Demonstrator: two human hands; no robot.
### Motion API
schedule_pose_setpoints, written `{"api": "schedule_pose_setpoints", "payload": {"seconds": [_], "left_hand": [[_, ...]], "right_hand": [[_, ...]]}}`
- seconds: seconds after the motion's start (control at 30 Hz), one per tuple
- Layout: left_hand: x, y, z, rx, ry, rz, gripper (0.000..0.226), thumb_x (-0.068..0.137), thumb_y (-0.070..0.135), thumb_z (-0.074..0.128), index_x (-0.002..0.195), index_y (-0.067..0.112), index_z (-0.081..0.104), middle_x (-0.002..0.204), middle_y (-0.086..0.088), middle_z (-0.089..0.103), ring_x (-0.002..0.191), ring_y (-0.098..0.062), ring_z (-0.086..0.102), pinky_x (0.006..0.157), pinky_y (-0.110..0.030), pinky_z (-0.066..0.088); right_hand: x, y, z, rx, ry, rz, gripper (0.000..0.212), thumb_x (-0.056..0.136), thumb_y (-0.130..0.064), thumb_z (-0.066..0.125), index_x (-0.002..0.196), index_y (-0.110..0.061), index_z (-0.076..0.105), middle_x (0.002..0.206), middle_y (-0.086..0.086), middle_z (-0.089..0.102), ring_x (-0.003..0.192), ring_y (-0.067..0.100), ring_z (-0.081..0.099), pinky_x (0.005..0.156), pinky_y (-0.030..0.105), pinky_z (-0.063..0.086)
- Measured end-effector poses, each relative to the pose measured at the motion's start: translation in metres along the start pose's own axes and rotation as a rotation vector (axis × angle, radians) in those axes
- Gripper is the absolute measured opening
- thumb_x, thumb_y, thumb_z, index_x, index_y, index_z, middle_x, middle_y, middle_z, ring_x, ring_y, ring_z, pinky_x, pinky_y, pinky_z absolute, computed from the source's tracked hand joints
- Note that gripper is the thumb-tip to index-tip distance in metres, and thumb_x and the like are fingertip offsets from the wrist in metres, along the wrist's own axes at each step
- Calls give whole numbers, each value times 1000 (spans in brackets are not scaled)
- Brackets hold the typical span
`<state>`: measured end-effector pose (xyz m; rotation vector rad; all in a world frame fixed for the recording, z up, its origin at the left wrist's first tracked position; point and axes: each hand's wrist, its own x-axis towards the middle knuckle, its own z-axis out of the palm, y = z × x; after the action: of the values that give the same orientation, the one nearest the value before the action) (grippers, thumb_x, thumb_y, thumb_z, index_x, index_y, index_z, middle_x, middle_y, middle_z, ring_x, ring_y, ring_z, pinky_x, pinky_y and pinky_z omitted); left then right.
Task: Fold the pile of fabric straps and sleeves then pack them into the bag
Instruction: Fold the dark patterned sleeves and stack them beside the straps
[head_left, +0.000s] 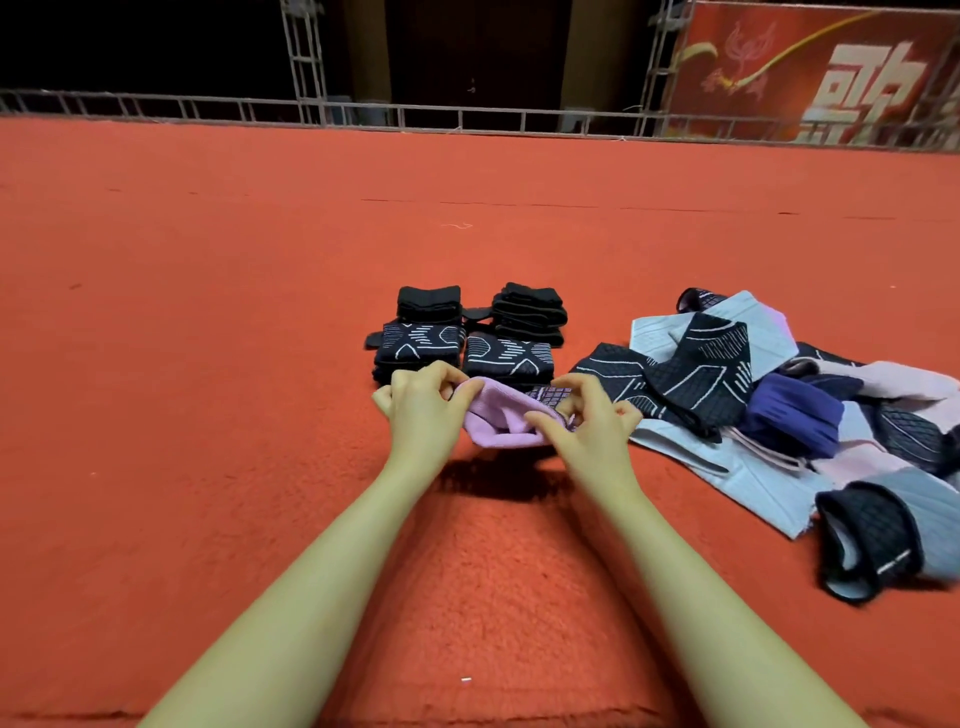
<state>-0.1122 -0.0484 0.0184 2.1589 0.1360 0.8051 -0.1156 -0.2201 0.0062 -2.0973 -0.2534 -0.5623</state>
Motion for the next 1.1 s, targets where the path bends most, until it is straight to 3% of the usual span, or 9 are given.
{"api": "schedule_pose_setpoints", "payload": {"seconds": [0.13,0.23,0.37,0.53,0.7,0.83,0.93,1.03,1.1], "left_hand": [[-7,-2,-2,-22,16,-70,15,81,39,70,76,24,69,70,8,61,96,-13,48,70,-30,14],[-11,3,-1,-41,35,-110,13,82,36,70,75,25,67,67,11,56,94,-12,44,69,-30,13],[-10,6,2,-23,76,-122,13,83,35,69,75,27,64,64,11,52,90,-10,38,70,-28,12],[-5,-4,1,36,73,-44,11,86,37,65,82,27,67,69,11,53,93,-11,35,77,-28,14],[-9,-27,-10,233,31,192,16,85,38,63,79,23,66,83,10,60,94,-23,44,74,-27,9],[-12,-38,-15,179,12,115,16,85,37,67,78,24,61,96,10,51,103,-19,40,73,-26,10],[-13,-37,-14,128,-28,92,19,88,34,65,78,23,54,99,9,46,102,-17,38,73,-27,12],[-12,-35,-14,121,-9,106,24,87,32,65,73,23,47,99,7,44,99,-15,36,72,-27,12],[-9,-32,-14,123,8,125,19,81,28,60,71,23,45,99,7,45,100,-19,39,71,-26,11]], "right_hand": [[4,-3,1,-79,83,-42,24,86,-24,69,106,-16,59,70,-13,46,86,-34,20,87,37,27],[2,-4,7,-86,95,-65,21,86,-32,68,101,-22,58,69,-13,48,83,-12,41,79,29,18],[-12,-4,9,-2,-70,-26,35,69,-54,60,100,-47,46,85,-15,61,97,-9,41,82,27,19],[-29,-3,18,120,-275,-60,56,67,-30,69,116,-40,44,100,-10,63,98,-5,48,96,22,23],[-24,6,25,-91,-120,-144,17,78,-36,63,91,-30,54,79,-9,61,77,1,47,81,24,20],[-23,8,21,-127,24,-149,22,81,-42,60,74,-25,49,69,-10,55,77,-4,39,72,28,15],[-21,0,19,-69,101,-105,23,86,-28,67,76,-17,50,66,-13,48,82,-16,34,73,28,17],[-15,-9,20,-80,225,-86,20,80,-10,67,77,-16,49,62,-18,41,70,-2,32,73,32,22],[-9,-12,19,-174,313,-168,10,73,-5,60,77,-10,53,64,-13,47,79,-18,29,70,32,20]]}}
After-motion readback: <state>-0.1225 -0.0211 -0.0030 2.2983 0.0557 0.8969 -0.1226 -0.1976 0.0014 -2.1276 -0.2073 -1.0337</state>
